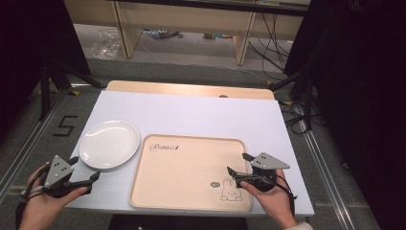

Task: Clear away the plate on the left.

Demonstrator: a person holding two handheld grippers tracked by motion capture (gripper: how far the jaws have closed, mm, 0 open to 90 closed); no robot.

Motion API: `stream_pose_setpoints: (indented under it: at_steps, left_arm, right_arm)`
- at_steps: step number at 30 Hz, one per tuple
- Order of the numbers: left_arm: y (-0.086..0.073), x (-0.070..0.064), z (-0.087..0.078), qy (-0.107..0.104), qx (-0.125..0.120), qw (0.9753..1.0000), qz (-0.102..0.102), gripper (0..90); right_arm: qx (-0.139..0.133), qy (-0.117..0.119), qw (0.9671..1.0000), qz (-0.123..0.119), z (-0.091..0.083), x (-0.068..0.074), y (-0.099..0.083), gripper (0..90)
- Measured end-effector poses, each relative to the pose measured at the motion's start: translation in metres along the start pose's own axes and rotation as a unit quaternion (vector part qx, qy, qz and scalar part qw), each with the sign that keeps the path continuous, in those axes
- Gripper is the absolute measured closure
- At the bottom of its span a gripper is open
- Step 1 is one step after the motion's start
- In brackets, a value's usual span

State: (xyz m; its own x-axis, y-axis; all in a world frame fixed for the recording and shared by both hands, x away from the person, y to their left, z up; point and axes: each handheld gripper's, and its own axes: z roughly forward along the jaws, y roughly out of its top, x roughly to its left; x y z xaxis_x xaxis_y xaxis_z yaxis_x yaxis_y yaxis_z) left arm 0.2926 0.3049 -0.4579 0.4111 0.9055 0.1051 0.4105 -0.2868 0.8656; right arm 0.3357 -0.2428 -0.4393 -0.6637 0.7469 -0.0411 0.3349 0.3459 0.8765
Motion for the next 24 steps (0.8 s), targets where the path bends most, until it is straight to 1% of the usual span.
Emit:
stream_pose_setpoints:
  at_steps: [1,2,4,5,6,7,8,10,11,12,13,14,15,16,17,18,19,20,21,22,23,24]
  left_arm:
    - [0.0,0.001,0.001,0.0,0.004,0.9999,-0.01,15.7]
    - [0.0,0.003,0.001,0.001,0.006,0.9997,-0.023,16.3]
    - [-0.001,0.008,0.003,0.007,0.012,0.999,-0.044,18.5]
    - [-0.001,0.008,0.003,0.007,0.012,0.999,-0.044,19.9]
    - [-0.001,0.013,0.006,0.017,0.023,0.9978,-0.06,20.5]
    - [0.0,0.015,0.007,0.02,0.032,0.9973,-0.063,20.8]
    - [0.001,0.018,0.009,0.017,0.038,0.9968,-0.068,21.8]
    - [0.001,0.023,0.015,0.014,0.055,0.995,-0.082,21.7]
    - [0.001,0.023,0.015,0.014,0.055,0.995,-0.082,22.1]
    - [0.003,0.029,0.022,0.013,0.067,0.9921,-0.105,23.5]
    - [0.003,0.029,0.022,0.013,0.067,0.9921,-0.105,24.2]
    - [0.004,0.032,0.026,0.014,0.07,0.9901,-0.121,25.1]
    - [0.006,0.039,0.029,0.015,0.081,0.9871,-0.137,25.8]
    - [0.007,0.041,0.031,0.019,0.08,0.9856,-0.148,27.4]
    - [0.007,0.041,0.031,0.019,0.08,0.9856,-0.148,29.3]
    - [0.01,0.047,0.035,0.027,0.084,0.9823,-0.165,29.6]
    - [0.011,0.051,0.035,0.03,0.093,0.9804,-0.171,30.0]
    - [0.012,0.054,0.037,0.031,0.097,0.9771,-0.187,31.7]
    - [0.012,0.054,0.037,0.031,0.097,0.9771,-0.187,32.4]
    - [0.011,0.059,0.042,0.038,0.094,0.9665,-0.236,32.8]
    - [0.011,0.059,0.042,0.038,0.094,0.9665,-0.236,33.4]
    - [0.01,0.069,0.043,0.044,0.118,0.9652,-0.229,35.3]
  right_arm:
    - [0.001,0.002,1.0,0.008,0.0,0.0,0.0,26.6]
    - [-0.001,0.004,1.0,0.0,0.0,-0.001,0.0,26.9]
    - [-0.001,0.004,1.0,0.001,0.0,-0.001,-0.001,27.3]
    - [-0.001,0.004,1.0,0.001,0.0,-0.001,-0.001,27.3]
    - [-0.001,0.0,1.0,0.006,0.0,-0.001,-0.001,27.5]
    - [0.003,0.002,0.9999,0.01,0.0,0.0,-0.001,27.6]
    - [0.003,0.001,0.9999,0.012,-0.001,0.001,-0.001,27.5]
    - [0.001,-0.002,1.0,0.007,-0.002,0.002,0.001,27.6]
    - [0.001,-0.002,1.0,0.007,-0.002,0.002,0.001,27.6]
    - [0.003,-0.002,1.0,0.002,-0.001,0.004,0.002,27.6]
    - [0.004,-0.002,1.0,0.003,-0.001,0.005,0.002,27.6]
    - [0.0,-0.003,1.0,0.001,-0.001,0.005,0.002,27.6]
    - [0.001,-0.004,1.0,0.004,-0.001,0.006,0.002,27.6]
    - [0.001,-0.005,1.0,0.001,-0.001,0.005,0.002,27.7]
    - [0.001,-0.005,1.0,0.001,-0.001,0.005,0.002,27.7]
    - [0.001,-0.006,1.0,0.0,-0.001,0.004,0.002,27.7]
    - [0.002,-0.005,1.0,-0.002,-0.001,0.004,0.002,27.7]
    - [0.003,-0.006,1.0,0.001,-0.001,0.004,0.001,27.8]
    - [0.003,-0.002,1.0,0.004,-0.001,0.003,0.001,27.8]
    - [0.003,-0.001,1.0,0.008,-0.001,0.004,0.001,27.9]
    - [0.003,-0.001,1.0,0.008,-0.001,0.004,0.001,27.9]
    - [0.0,-0.006,1.0,0.002,-0.001,0.003,0.001,27.9]
